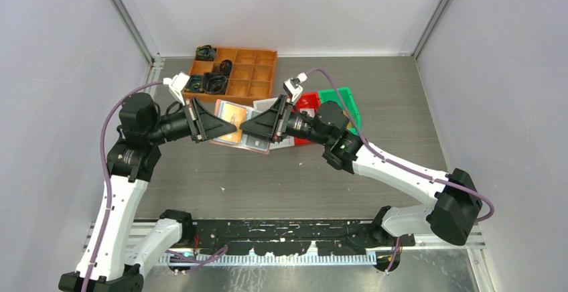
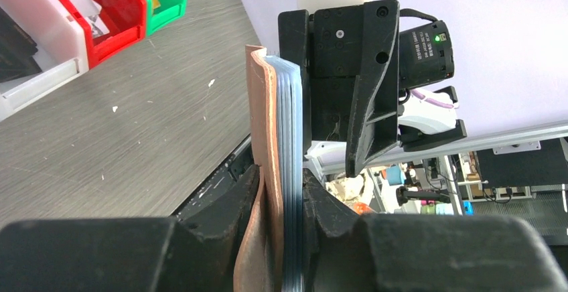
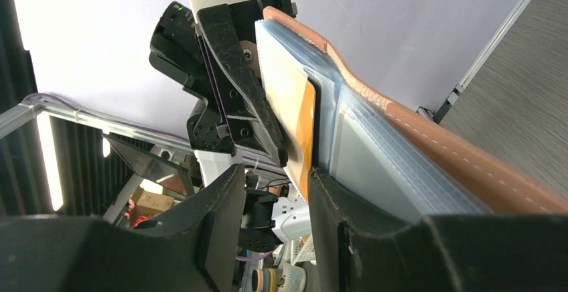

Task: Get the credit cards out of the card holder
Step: Remove the credit card from the card holder.

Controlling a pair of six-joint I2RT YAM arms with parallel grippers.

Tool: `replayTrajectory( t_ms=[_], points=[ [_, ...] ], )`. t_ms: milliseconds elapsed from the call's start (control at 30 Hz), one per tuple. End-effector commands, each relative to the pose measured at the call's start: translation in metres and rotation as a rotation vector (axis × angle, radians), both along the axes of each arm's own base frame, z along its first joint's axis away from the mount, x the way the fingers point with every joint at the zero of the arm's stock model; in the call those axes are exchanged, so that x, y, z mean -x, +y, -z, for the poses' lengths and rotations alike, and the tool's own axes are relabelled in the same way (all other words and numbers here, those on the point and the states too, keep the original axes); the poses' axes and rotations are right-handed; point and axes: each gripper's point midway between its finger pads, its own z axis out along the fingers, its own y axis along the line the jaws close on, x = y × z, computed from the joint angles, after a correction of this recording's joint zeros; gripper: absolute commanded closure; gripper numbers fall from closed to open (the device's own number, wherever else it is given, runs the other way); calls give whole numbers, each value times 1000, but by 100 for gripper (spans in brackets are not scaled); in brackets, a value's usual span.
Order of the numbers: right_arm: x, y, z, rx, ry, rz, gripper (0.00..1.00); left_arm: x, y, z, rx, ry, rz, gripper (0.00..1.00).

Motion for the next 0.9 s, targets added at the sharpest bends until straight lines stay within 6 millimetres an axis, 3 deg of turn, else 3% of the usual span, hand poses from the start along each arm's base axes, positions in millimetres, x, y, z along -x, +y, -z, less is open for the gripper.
replayTrajectory(
  t_ms=[0,333,567,867],
  points=[
    [-6,10,24,52,20,29,55,61,-11,-47,103,-120,282,75],
    [-9,-1,42,152,-17,97,57,67,-10,-51,100,-159,288,60],
    [-7,-1,35,127,-23,96,58,66,-9,-51,91,-181,278,84],
    [4,-3,15,47,-48,50,62,63,-8,-51,80,-196,251,98]
  ],
)
